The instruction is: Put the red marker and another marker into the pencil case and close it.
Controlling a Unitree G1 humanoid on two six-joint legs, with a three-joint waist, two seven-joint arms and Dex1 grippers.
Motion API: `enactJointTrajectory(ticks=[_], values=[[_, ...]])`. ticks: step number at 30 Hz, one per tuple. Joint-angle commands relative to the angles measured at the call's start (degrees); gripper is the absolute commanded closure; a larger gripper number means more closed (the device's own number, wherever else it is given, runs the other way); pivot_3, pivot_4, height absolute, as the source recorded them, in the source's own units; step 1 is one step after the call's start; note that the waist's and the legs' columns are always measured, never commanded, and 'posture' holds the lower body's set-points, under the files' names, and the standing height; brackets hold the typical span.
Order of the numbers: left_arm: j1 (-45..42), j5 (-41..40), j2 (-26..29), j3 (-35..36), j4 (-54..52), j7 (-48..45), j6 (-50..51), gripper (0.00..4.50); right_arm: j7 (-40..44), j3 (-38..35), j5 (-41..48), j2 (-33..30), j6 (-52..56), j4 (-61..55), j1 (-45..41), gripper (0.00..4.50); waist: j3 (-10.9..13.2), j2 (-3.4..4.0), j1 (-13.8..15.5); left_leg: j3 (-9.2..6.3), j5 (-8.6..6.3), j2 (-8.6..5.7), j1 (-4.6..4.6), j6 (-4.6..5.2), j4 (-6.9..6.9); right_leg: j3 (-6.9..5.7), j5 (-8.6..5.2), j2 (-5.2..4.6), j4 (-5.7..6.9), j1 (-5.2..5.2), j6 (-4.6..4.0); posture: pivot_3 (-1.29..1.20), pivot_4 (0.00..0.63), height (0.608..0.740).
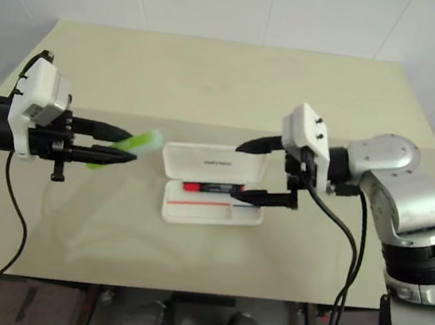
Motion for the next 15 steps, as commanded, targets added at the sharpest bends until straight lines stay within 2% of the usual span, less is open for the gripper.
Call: enactJointTrajectory(ticks=[1, 8, 15], values=[[-1.71, 1.00, -1.86, -5.40, -3.86, 2.77, 0.63, 3.42, -0.33, -2.64, 1.47, -1.60, -0.53, -3.49, 1.24, 0.00, 0.00, 0.00, 0.03, 0.00, 0.00, 0.00, 0.00, 0.00, 0.02, 0.00, 0.00, 0.00, 0.01, 0.01, 0.00, 0.00, 0.150, 0.740], [-3.82, 11.01, -11.71, -22.34, -4.15, 11.92, 1.33, 3.42, -2.49, -1.70, -0.99, -3.82, -0.81, -5.83, 5.43, 0.00, 0.00, -0.01, 0.32, -0.06, -0.02, -0.01, 0.03, 0.03, 0.09, -0.02, 0.02, 0.01, -0.06, 0.16, 0.04, 0.00, 0.150, 0.740], [-6.10, 16.05, -16.79, -29.18, -2.15, 14.47, 2.90, 3.42, -3.72, -1.29, -1.18, -3.87, -0.56, -6.37, 6.11, 0.00, 0.00, 0.00, 0.09, -0.06, -0.01, 0.01, 0.07, 0.03, 0.07, -0.01, 0.02, 0.06, -0.07, 0.16, 0.04, 0.00, 0.150, 0.740]])
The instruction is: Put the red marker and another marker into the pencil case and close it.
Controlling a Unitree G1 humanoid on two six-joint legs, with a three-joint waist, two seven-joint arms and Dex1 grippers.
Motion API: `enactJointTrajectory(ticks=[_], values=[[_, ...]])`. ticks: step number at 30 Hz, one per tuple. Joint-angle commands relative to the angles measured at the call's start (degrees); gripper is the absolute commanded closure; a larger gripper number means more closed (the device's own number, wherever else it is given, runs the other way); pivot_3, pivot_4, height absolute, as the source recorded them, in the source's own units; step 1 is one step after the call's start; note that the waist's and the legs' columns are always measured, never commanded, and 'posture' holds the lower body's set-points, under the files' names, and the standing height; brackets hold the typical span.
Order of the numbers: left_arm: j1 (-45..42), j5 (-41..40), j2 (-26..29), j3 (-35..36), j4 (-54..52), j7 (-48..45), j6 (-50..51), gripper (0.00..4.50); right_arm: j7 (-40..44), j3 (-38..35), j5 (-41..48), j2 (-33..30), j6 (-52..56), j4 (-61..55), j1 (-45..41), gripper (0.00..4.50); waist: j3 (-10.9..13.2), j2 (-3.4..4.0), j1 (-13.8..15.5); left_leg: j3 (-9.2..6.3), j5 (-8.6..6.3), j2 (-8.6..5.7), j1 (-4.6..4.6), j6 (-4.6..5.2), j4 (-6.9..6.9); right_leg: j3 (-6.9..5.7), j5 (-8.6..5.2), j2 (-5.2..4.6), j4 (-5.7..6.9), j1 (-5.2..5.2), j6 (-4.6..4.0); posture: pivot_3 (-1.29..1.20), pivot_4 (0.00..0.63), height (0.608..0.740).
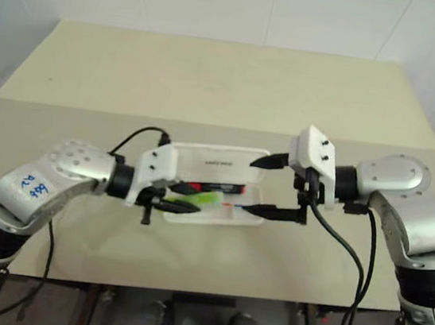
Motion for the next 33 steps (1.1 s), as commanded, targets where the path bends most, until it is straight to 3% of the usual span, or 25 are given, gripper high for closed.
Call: enactJointTrajectory(ticks=[1, 29, 33], values=[[-0.97, 3.62, -1.11, -2.29, -0.06, 2.22, 1.06, 3.42, -0.76, -0.77, -0.11, -0.87, -0.51, -2.37, -0.12, 0.00, 0.00, 0.00, 0.07, 0.00, 0.00, 0.00, -0.01, 0.00, 0.01, 0.00, 0.00, 0.00, -0.01, 0.00, 0.00, 0.00, 0.150, 0.740], [-0.07, 16.40, -3.78, -9.22, 2.49, -0.21, -5.71, 3.42, -2.92, -0.45, -0.26, -0.65, 0.22, -3.75, 0.79, 0.00, 0.00, 0.00, 0.28, -0.03, 0.00, 0.00, -0.02, 0.00, 0.05, -0.04, 0.00, -0.01, -0.02, 0.04, 0.00, 0.00, 0.150, 0.740], [0.15, 16.89, -4.35, -9.38, 2.55, -0.74, -5.70, 2.11, -2.98, -0.42, -0.25, -0.65, 0.30, -3.89, 0.82, 0.00, 0.00, 0.00, 0.35, -0.03, 0.00, 0.00, -0.02, 0.00, 0.07, -0.04, 0.00, -0.01, -0.01, 0.05, 0.00, 0.00, 0.150, 0.740]])
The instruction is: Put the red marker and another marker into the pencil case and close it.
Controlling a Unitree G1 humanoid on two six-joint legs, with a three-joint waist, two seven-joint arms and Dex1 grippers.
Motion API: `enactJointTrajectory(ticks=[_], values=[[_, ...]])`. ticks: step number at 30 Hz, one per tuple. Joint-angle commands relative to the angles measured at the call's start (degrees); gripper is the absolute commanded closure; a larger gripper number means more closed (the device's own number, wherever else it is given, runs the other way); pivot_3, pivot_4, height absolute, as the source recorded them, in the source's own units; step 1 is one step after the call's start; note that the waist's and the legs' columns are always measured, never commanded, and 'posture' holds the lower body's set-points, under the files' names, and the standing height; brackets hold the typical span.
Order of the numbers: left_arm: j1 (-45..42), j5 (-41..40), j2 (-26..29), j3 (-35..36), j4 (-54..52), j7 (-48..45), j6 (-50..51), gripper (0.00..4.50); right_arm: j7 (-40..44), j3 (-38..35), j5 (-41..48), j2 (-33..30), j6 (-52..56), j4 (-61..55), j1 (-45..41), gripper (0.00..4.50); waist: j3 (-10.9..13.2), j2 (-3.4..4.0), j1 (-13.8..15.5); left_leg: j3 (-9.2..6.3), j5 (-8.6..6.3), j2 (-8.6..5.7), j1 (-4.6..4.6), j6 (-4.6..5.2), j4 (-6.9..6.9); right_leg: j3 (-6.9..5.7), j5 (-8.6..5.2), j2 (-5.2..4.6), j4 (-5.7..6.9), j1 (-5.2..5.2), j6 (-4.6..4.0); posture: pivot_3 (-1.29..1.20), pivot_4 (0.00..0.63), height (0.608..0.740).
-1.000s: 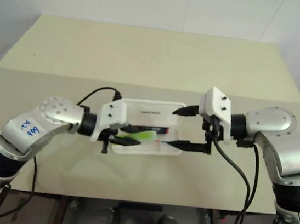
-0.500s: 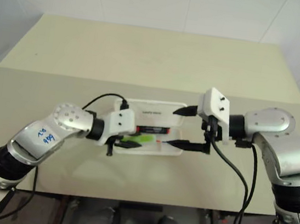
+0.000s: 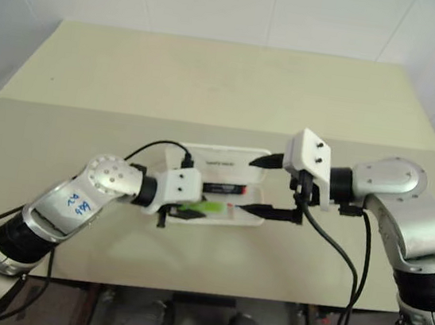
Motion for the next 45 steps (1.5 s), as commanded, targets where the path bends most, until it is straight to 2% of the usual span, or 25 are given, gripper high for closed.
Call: enactJointTrajectory(ticks=[1, 6, 7, 12, 17, 20, 26, 31, 36, 45], values=[[0.23, 0.92, -0.37, 0.01, -0.94, -0.75, -1.05, 1.82, -0.31, -0.96, 0.71, -0.65, 0.10, -1.91, 0.05, 0.00, 0.00, 0.00, 0.02, 0.00, 0.00, 0.00, 0.00, 0.00, 0.00, 0.00, 0.00, 0.00, 0.00, 0.00, 0.00, 0.00, 0.150, 0.740], [0.53, 1.41, -1.10, 0.33, -1.08, -0.84, -1.10, 0.16, -0.15, -0.78, 0.52, -0.62, -0.04, -1.46, -0.20, 0.00, 0.00, 0.00, 0.09, -0.01, 0.00, 0.00, 0.00, 0.00, 0.00, 0.00, 0.00, 0.00, -0.01, 0.00, 0.00, 0.00, 0.150, 0.740], [0.59, 1.34, -1.31, 0.54, -1.27, -0.87, -1.03, 0.05, -0.03, -0.80, 0.46, -0.66, -0.15, -1.20, -0.30, 0.00, 0.00, 0.00, 0.10, -0.01, 0.00, 0.00, 0.00, 0.00, 0.01, 0.00, 0.00, 0.00, 0.00, 0.00, 0.00, 0.00, 0.150, 0.740], [0.85, -1.28, -2.65, 3.66, -3.64, -0.96, 1.12, 0.05, 0.16, -1.64, -0.95, -1.17, -1.66, 3.15, -0.90, 0.00, 0.00, 0.00, 0.28, -0.01, 0.00, 0.00, 0.00, 0.00, 0.03, 0.00, 0.00, 0.00, 0.01, 0.02, 0.00, 0.00, 0.150, 0.740], [1.15, -9.98, -5.72, 12.50, -9.95, 0.09, 11.01, 0.05, -1.39, -3.65, -3.52, -2.28, -3.21, 11.95, -1.15, 0.00, 0.00, 0.00, 0.42, -0.02, 0.00, 0.00, 0.00, 0.00, 0.04, -0.01, 0.00, -0.01, 0.01, 0.03, 0.00, 0.00, 0.150, 0.740], [1.74, -12.81, -5.38, 16.59, -12.90, 1.32, 14.83, 0.05, -2.96, -5.29, -5.30, -3.19, -4.32, 17.83, 0.09, 0.00, 0.00, 0.00, 0.55, -0.05, 0.00, 0.00, 0.01, 0.00, 0.08, -0.02, 0.00, -0.01, 0.02, 0.07, 0.00, 0.00, 0.150, 0.740], [0.94, -18.48, -6.51, 27.46, -16.67, 6.23, 21.56, 0.05, -13.37, -5.60, -13.70, -3.28, -5.37, 32.05, -0.25, 0.00, 0.00, 0.00, 0.70, -0.05, 0.00, 0.00, 0.01, 0.00, 0.10, -0.04, 0.00, -0.02, 0.02, 0.08, 0.00, 0.00, 0.150, 0.740], [-2.30, -21.92, -7.83, 30.56, -17.12, 10.01, 24.39, 0.05, -20.59, -4.49, -17.67, -1.00, 0.30, 36.11, -3.08, 0.00, -0.01, 0.02, 0.68, -0.05, 0.00, 0.00, 0.00, 0.00, 0.09, -0.03, 0.00, -0.02, 0.01, 0.08, 0.00, 0.00, 0.150, 0.740], [-2.73, -24.19, -7.70, 30.21, -17.76, 12.08, 25.00, 0.05, -28.64, -5.25, -20.09, 2.46, 7.31, 40.54, -7.15, 0.00, -0.01, 0.02, 0.16, -0.06, 0.01, 0.00, 0.02, -0.01, 0.03, -0.02, 0.00, -0.01, 0.01, 0.08, 0.00, 0.00, 0.150, 0.740], [-2.90, -27.61, -7.04, 31.17, -18.37, 14.53, 25.31, 0.05, -31.90, -5.84, -19.69, 3.45, 16.14, 42.37, -9.07, 0.00, -0.01, 0.02, -0.18, -0.05, 0.01, -0.02, 0.01, -0.01, 0.00, -0.02, 0.00, -0.03, -0.03, 0.08, 0.00, 0.00, 0.150, 0.740]])
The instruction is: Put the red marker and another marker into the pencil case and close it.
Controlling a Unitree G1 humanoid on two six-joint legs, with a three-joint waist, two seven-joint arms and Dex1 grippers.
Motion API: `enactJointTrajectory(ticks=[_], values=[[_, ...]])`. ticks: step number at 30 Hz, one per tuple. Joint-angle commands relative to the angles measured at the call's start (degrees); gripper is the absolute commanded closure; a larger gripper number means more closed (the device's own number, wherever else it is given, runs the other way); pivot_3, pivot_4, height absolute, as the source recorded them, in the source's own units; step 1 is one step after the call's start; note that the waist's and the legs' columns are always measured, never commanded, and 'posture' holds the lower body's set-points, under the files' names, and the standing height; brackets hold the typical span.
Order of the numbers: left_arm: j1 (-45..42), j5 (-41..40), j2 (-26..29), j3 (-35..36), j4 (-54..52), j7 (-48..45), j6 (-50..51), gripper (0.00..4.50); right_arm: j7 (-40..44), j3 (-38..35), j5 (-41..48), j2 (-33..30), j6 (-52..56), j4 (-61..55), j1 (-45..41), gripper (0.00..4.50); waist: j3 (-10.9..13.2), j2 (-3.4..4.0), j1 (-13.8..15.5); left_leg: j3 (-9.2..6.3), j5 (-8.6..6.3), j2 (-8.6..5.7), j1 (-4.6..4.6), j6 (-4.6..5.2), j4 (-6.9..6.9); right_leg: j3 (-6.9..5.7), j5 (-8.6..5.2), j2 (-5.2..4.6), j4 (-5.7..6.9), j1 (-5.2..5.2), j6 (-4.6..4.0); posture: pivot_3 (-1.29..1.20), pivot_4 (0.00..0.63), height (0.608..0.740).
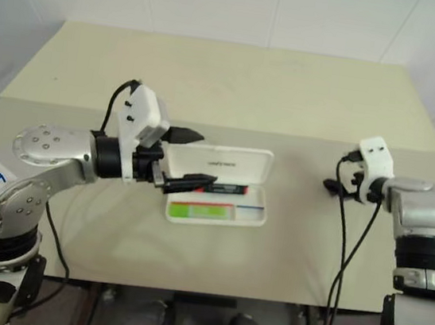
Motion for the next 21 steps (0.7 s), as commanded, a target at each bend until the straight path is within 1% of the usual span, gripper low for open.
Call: enactJointTrajectory(ticks=[1, 6, 7, 9, 10, 18, 19, 21], values=[[-1.06, -1.70, 0.52, 1.29, -1.96, 1.14, -0.40, 0.05, -1.47, -1.96, -0.11, -0.50, 2.13, 0.06, -1.27, 0.00, 0.00, 0.00, -0.09, 0.00, 0.00, 0.00, 0.00, 0.00, -0.01, 0.00, 0.00, 0.00, 0.00, 0.00, 0.00, 0.00, 0.150, 0.740], [-1.04, -2.83, 0.89, 0.56, -2.01, 2.28, -0.69, 0.05, -2.67, -2.58, 0.62, 0.84, 3.73, -0.33, -0.13, 0.00, 0.00, 0.00, -0.14, 0.00, 0.00, 0.00, 0.01, 0.00, 0.00, 0.00, 0.00, 0.01, 0.00, 0.00, 0.00, 0.00, 0.150, 0.740], [-0.83, -2.96, 1.08, 0.36, -2.09, 2.41, -0.82, 0.01, -2.85, -2.63, 0.78, 1.26, 3.93, -0.48, 0.07, 0.20, 0.00, 0.00, -0.15, 0.00, 0.00, 0.00, 0.01, 0.00, 0.00, 0.00, 0.00, 0.00, 0.00, 0.00, 0.00, 0.00, 0.150, 0.740], [-0.82, -3.31, 1.19, 0.29, -2.13, 2.70, -0.87, 0.00, -3.15, -2.48, 0.77, 1.83, 3.97, -0.71, 0.37, 0.67, 0.00, 0.00, -0.16, 0.00, 0.00, 0.00, 0.01, 0.00, 0.00, 0.00, 0.00, 0.01, 0.00, 0.00, 0.00, 0.00, 0.150, 0.740], [-0.90, -3.47, 1.19, 0.32, -2.11, 2.83, -0.84, 0.00, -3.20, -2.50, 0.81, 2.13, 4.03, -0.77, 0.45, 0.98, 0.00, 0.00, -0.18, 0.00, 0.00, 0.00, 0.01, 0.00, 0.01, 0.01, 0.00, 0.01, 0.01, 0.00, 0.00, 0.00, 0.150, 0.740], [-0.96, -4.46, 2.36, 0.33, -1.87, 3.66, -1.09, 0.00, -2.92, -1.87, 0.76, 2.54, 4.14, -1.49, 0.33, 3.85, -0.04, -0.06, -0.16, 0.01, 0.00, 0.00, 0.05, 0.00, 0.09, 0.04, 0.03, 0.00, 0.02, 0.06, 0.03, 0.00, 0.150, 0.740], [-0.85, -4.63, 2.50, 0.40, -1.91, 3.77, -1.16, 0.00, -2.63, -1.69, 0.68, 2.28, 3.95, -1.76, 0.13, 4.11, -0.04, -0.07, -0.12, 0.00, 0.00, 0.00, 0.04, 0.00, 0.09, 0.03, 0.03, 0.00, 0.01, 0.07, 0.03, 0.00, 0.150, 0.740], [-0.65, -4.92, 2.87, 0.61, -1.85, 3.80, -1.35, 0.00, -1.52, -1.13, 0.52, 1.37, 3.29, -3.04, -0.40, 4.11, -0.04, -0.07, -0.18, 0.00, 0.00, 0.00, 0.03, 0.00, 0.09, 0.04, 0.04, 0.00, -0.01, 0.07, 0.04, 0.00, 0.150, 0.740]])
